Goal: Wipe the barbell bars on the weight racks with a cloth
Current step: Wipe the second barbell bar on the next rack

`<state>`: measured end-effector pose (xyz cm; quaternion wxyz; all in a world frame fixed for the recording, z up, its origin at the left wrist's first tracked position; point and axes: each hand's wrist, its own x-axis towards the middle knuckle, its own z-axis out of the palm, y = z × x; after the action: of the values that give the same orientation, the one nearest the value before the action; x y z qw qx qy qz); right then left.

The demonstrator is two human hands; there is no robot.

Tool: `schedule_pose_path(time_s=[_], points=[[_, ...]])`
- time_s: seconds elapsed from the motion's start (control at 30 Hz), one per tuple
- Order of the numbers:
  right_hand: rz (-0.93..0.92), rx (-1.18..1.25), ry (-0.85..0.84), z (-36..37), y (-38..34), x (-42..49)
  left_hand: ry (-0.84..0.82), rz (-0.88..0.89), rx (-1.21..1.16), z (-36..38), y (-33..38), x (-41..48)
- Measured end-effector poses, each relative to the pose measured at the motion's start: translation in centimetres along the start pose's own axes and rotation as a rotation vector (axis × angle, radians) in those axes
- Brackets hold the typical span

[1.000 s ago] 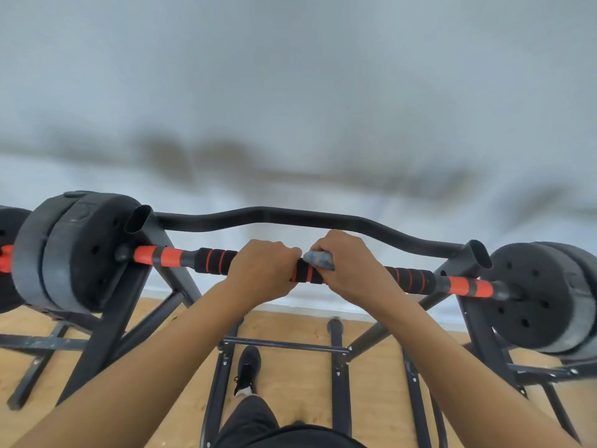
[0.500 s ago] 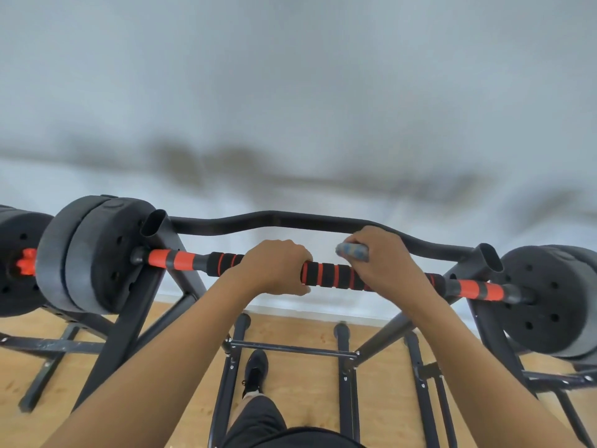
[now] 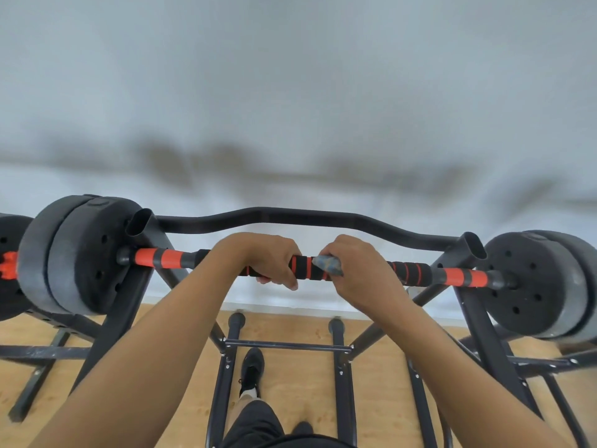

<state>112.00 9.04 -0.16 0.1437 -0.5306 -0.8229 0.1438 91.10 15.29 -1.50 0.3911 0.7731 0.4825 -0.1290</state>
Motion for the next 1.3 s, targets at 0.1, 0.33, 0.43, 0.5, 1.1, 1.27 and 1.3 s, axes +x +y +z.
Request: schedule_pose_path(time_s=[0.1,0.33,0.43,0.5,1.1,1.27,1.3], points=[[0.025,0.026,0.009,-0.3,0.3,1.8,0.169,-0.033,0.286,0.9,0.9,-0.6],[0.014,0.007,0.012,0.9,-0.2,1.6,0.744,-0.127,0.642,6.3,1.1,-0.7],[-0.007,0.023,0.018,0.7,0.1,0.8,0.661,-0.151,0.608,5.2,1.4,-0.2],[-0.032,0.017,-0.006,0.5,0.2,0.7,0.558,-0.163,0.533,4.4,1.5,0.2],[-0.028,0.016,-0.005,-0.1,0.1,0.6,0.814,-0.079,0.597,6.7,1.9,-0.5],[-0.041,0.018,-0.004,0.0,0.0,-0.6,0.761,-0.195,0.614,5.8,2.4,0.4],[-0.051,0.034,0.006,0.1,0.0,-0.8,0.711,-0.195,0.588,5.3,2.4,0.4]])
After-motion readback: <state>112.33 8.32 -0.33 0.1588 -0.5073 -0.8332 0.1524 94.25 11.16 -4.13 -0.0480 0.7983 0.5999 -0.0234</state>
